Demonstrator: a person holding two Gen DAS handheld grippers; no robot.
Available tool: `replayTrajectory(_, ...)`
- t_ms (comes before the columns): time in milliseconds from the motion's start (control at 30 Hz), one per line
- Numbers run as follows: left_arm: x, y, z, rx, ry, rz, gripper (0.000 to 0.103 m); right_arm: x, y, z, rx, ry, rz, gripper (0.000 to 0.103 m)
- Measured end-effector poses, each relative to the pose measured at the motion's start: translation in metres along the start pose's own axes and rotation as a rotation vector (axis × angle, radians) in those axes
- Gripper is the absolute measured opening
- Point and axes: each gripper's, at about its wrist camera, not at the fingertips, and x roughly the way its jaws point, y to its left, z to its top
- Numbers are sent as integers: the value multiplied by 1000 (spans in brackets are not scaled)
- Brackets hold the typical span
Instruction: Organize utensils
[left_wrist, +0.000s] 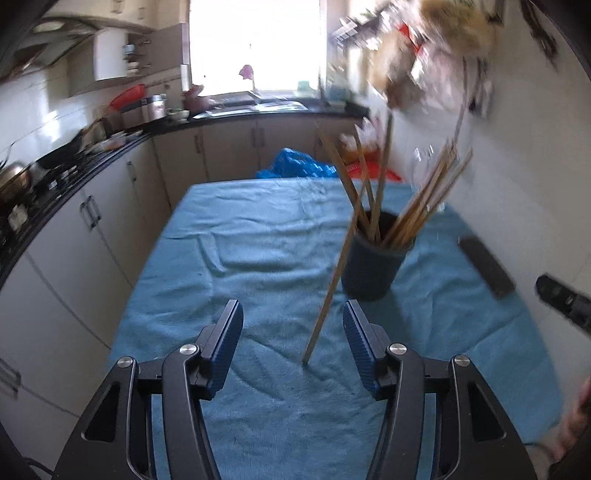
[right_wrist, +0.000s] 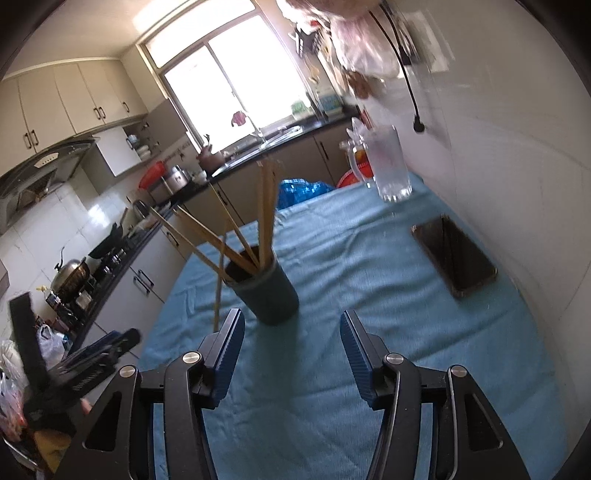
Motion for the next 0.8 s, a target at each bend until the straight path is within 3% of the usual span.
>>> replayTrajectory(133,46,-6,-5,44,86,-102,55,11,-4,-8,9,35,-7,58)
replayTrajectory(333,98,-20,-6,106,153,-97,54,23,-8,-9,6,62,-19,58)
replayTrajectory(367,103,-21,-6,102,165,-100,50,24,-8,-9,7,64,-21,58)
replayTrajectory(433,116,-20,-7,71,212,-100,11,28,-10,-9,13,70,-24,58)
replayTrajectory(600,122,-8,-11,-15,247,-129,10,35,-12,-10,23,81,-25,58)
replayTrajectory(800,96,5,-19,-117,266,-165,7,41,-14,-11,27,91,-16,58)
